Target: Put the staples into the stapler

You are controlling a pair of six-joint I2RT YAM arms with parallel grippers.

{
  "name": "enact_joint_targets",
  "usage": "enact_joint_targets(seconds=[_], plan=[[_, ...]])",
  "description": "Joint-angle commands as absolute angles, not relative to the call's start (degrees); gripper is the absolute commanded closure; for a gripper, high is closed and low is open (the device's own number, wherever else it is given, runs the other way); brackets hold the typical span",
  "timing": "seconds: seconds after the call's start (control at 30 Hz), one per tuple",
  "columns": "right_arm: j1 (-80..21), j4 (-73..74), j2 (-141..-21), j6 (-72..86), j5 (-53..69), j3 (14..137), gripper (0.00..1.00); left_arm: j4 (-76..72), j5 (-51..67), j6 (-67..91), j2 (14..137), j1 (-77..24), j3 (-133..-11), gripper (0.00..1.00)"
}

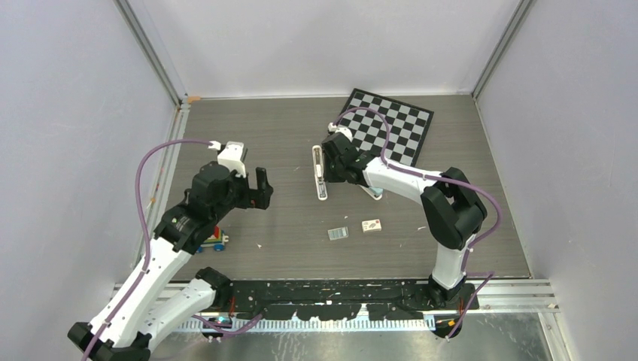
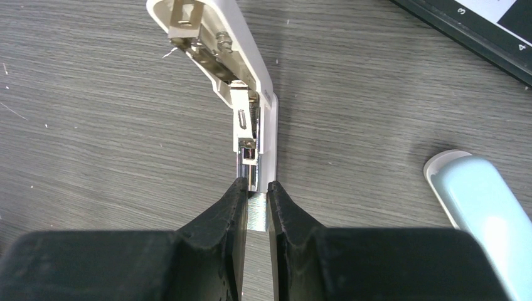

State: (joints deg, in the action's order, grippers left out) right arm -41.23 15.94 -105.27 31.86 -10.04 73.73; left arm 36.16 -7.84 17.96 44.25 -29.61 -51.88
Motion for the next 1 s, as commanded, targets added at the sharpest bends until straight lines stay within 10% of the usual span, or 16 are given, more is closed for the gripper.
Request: enact_joint_targets(seconds=[0.0, 0.97], plan=[[-42.78, 12.39, -105.45, 32.39, -12.80, 75.89, 0.78, 37.19, -11.43, 13.20, 42.48, -29.36, -50.30, 0.00], [-45.52, 7.94, -105.34, 31.20, -15.82, 71.39, 0.78, 37.35, -11.86, 12.22, 41.69, -29.36, -50.28, 0.00]])
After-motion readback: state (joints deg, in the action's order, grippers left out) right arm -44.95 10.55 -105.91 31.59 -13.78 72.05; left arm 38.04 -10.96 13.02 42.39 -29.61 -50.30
